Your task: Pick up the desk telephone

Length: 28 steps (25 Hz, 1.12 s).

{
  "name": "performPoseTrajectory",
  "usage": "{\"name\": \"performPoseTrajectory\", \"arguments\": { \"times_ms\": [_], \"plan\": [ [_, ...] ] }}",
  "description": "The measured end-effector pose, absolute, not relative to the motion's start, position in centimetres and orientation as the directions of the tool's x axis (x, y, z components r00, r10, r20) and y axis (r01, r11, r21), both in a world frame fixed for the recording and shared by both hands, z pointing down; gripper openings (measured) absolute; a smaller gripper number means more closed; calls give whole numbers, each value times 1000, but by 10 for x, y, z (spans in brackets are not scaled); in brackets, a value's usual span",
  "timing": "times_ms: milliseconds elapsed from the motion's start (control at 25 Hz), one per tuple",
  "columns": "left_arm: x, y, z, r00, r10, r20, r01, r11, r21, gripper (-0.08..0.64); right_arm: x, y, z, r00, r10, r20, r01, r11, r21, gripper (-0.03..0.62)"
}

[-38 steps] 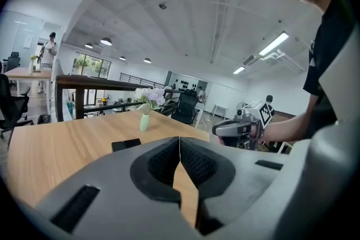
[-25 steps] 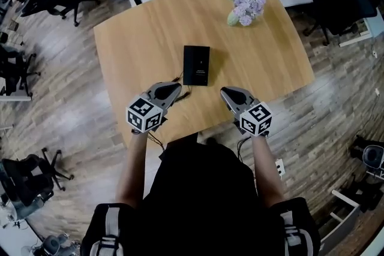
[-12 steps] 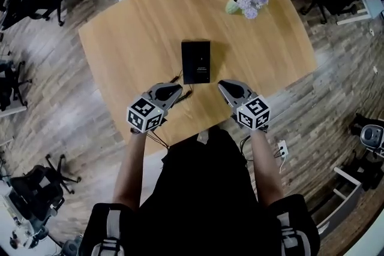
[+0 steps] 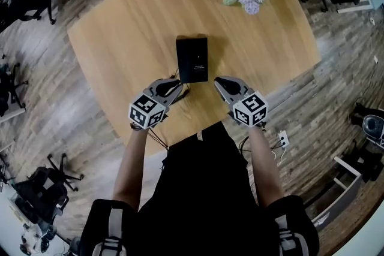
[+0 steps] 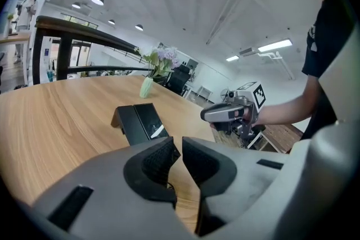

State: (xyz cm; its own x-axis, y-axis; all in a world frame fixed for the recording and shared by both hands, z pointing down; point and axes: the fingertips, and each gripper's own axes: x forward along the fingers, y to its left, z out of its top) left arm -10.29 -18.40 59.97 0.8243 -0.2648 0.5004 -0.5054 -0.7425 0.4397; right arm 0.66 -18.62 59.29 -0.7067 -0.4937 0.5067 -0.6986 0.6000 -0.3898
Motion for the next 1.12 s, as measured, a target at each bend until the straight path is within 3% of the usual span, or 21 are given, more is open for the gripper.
{"name": "performPoseTrajectory", "arguments": {
  "times_ms": [680, 840, 1120],
  "plan": [
    [-94, -204, 658, 762, -263, 591, -597, -639, 485, 129, 3, -211, 657, -762, -349, 545, -618, 643, -452, 31],
    [-94, -215, 670, 759, -267, 594, -609, -614, 502, 171, 2, -216, 670, -766, -321, 557, -608, 644, -465, 130],
    [-94, -232, 683, 765, -273, 583, -612, -587, 529, 236, -3, -226, 684, -774, -304, 555, -602, 625, -497, 179]
  ]
}}
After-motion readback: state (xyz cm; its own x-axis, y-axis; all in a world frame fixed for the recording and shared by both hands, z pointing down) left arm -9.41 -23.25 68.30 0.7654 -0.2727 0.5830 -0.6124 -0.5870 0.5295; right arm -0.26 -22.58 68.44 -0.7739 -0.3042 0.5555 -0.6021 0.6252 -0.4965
